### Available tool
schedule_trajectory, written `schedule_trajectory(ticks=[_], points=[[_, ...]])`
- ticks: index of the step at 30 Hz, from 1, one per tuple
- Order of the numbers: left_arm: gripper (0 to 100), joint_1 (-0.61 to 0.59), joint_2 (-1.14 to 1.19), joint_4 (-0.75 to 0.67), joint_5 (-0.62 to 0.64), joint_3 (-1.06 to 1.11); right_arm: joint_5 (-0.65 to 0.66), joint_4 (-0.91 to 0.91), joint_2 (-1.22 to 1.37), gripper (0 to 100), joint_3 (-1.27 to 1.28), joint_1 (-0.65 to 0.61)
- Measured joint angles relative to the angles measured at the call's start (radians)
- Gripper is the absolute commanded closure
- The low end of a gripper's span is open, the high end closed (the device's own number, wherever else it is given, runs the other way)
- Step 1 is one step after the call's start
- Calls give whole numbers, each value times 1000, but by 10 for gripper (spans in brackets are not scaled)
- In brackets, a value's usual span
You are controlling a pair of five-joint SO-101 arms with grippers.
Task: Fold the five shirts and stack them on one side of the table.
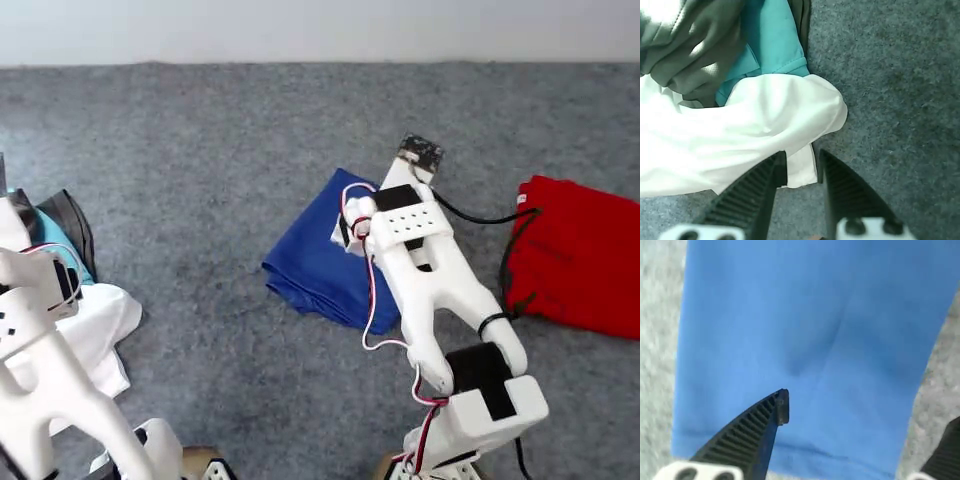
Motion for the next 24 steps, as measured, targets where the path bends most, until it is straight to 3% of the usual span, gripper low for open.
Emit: schedule_trajectory(ticks=[16,19,24], points=[[892,0,0,0,0,0,-5,-276,238,556,0,12],[892,0,0,0,0,0,-5,-279,262,660,-9,14],[892,0,0,0,0,0,-5,-224,272,941,-38,41]])
